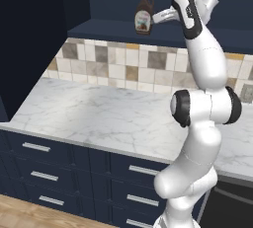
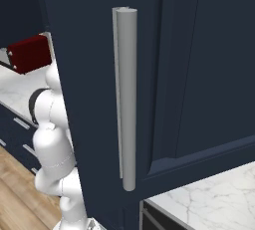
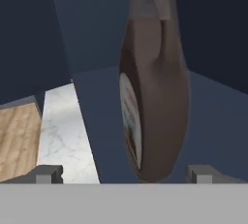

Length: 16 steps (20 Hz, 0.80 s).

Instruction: Move the syrup bottle and condiment bottle from the cabinet to the dining counter.

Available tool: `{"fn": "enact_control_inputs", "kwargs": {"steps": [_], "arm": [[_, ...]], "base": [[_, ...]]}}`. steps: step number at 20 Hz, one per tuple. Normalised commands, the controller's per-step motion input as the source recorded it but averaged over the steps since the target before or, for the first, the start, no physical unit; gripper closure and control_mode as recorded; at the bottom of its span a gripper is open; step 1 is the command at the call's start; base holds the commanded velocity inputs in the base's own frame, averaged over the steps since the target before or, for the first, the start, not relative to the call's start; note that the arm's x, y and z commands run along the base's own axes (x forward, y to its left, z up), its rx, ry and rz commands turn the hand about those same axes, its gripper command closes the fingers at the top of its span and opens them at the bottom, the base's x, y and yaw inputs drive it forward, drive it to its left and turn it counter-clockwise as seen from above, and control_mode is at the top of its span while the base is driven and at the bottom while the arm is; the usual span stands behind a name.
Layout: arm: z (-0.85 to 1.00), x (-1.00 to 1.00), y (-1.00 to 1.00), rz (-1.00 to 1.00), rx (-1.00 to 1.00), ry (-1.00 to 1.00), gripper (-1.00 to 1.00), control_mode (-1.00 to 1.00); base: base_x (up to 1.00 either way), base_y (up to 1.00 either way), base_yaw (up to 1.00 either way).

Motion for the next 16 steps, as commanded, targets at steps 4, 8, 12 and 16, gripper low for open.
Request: {"fn": "enact_control_inputs", "kwargs": {"steps": [4,8,12,16], "arm": [[0.00,0.34,-0.16,0.03,0.00,0.00,-1.00,-1.00],[0.00,0.27,-0.09,0.03,0.00,0.00,-1.00,-1.00],[0.00,0.19,0.00,0.05,0.00,0.00,-1.00,-1.00],[0.00,0.05,0.00,0.07,0.00,0.00,-1.00,-1.00]], "base": [[0.00,0.00,0.00],[0.00,0.00,0.00],[0.00,0.00,0.00],[0.00,0.00,0.00]]}}
